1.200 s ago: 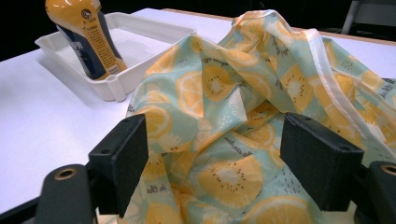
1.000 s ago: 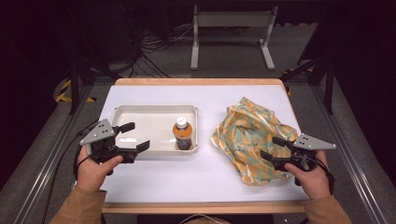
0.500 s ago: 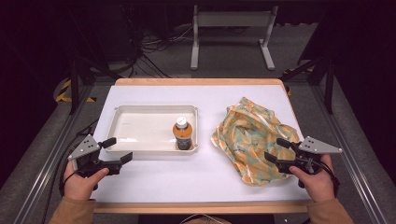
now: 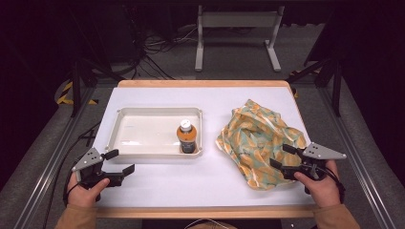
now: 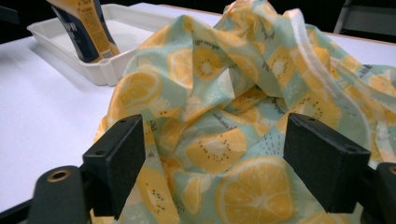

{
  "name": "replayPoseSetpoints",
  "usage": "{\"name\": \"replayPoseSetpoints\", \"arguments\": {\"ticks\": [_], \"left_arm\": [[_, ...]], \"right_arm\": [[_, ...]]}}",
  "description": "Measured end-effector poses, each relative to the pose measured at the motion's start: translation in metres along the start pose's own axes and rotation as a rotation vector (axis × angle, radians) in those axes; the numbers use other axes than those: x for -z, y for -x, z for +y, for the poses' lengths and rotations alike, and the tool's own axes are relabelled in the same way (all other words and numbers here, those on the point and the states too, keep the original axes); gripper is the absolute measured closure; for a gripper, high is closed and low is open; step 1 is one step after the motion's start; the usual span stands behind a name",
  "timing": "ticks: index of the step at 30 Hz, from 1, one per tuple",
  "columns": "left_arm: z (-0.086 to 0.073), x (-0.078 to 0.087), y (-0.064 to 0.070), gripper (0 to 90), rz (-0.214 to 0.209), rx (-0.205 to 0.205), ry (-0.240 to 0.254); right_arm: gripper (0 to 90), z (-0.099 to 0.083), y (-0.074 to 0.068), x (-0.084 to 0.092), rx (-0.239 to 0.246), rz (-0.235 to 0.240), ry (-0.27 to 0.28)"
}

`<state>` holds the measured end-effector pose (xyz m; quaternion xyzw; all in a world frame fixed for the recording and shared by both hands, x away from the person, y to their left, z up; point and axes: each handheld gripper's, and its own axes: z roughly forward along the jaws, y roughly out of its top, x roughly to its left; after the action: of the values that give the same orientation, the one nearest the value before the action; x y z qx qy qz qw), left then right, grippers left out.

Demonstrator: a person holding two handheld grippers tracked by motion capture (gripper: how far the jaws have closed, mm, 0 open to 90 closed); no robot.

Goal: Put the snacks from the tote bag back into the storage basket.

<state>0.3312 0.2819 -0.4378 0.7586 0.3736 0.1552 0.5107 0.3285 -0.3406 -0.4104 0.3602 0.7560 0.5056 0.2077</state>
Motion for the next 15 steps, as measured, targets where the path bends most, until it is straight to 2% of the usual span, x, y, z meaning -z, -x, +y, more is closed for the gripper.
{"name": "replayPoseSetpoints", "arguments": {"ticks": [12,15], "left_arm": [[-0.014,-0.010,-0.005,8.0,-0.019,0.006,-0.076],[-0.014,-0.012,-0.004,8.0,-0.010,0.001,-0.092]], "right_arm": [[21.0,-0.011,0.000,-0.011,0.000,-0.007,-0.042],[20.6,-0.012,0.000,-0.012,0.002,-0.009,-0.051]]}}
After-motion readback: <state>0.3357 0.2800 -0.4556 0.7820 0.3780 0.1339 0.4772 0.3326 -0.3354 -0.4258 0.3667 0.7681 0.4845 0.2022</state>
